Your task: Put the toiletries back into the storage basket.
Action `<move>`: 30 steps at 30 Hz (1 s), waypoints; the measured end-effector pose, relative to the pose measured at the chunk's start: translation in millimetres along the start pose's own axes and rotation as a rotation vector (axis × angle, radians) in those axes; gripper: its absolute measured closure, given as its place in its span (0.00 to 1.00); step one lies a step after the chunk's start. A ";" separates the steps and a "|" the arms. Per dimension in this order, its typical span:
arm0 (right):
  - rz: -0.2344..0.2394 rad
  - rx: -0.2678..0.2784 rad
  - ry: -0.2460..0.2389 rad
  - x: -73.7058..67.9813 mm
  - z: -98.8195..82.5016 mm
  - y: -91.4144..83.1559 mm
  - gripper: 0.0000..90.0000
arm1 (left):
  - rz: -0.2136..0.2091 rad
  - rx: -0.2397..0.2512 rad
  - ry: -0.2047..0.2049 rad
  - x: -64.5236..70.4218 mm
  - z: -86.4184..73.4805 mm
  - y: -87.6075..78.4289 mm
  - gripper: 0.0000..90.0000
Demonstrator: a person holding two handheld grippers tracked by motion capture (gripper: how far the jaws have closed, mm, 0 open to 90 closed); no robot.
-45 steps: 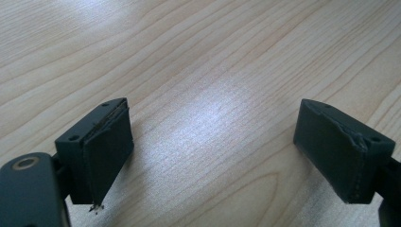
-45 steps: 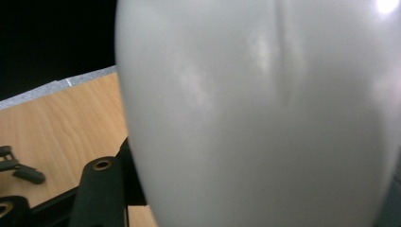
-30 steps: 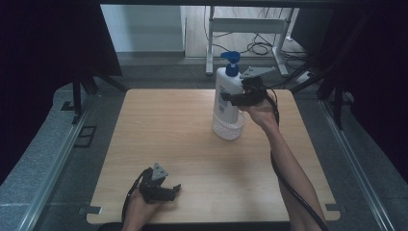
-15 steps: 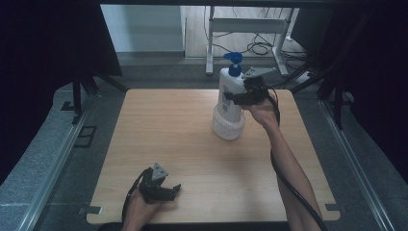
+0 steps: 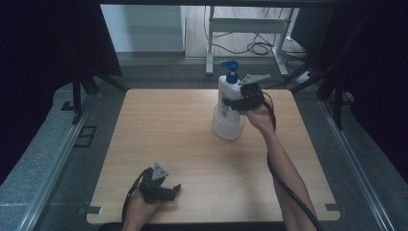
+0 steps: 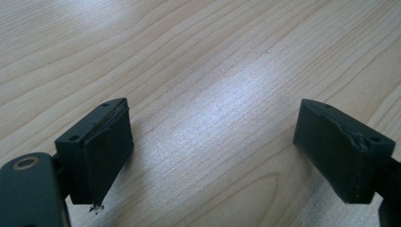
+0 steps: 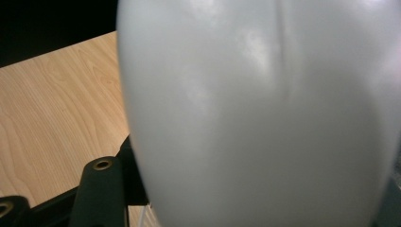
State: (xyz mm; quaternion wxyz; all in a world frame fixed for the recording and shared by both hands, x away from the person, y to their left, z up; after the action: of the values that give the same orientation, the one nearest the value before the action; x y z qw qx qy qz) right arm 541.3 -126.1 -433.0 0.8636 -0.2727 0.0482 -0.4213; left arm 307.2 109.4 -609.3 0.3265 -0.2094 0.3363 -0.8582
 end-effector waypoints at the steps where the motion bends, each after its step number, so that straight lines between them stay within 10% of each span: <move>1: 0.000 -0.003 0.000 -0.3 -1.8 1.4 0.42 | 0.000 0.000 0.000 0.0 0.0 0.0 0.13; 30: 0.009 -0.044 0.015 -6.9 -37.8 26.5 0.42 | 0.000 -0.003 0.002 -0.2 0.0 -0.1 0.13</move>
State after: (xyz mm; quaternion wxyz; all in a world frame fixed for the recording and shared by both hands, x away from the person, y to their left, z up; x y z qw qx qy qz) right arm 543.6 -124.0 -479.6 0.8588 -0.2884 0.0652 -0.4184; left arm 307.3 109.6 -609.3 0.3259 -0.2090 0.3377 -0.8579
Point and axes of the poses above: each handheld gripper's, and its own axes: y roughly forward along the jaws, z roughly out of its top, x roughly to its right, the point moved 9 cm from there along y, roughly forward along the jaws, and after that the axes turned 9 degrees about -z, right-handed, at the moved point
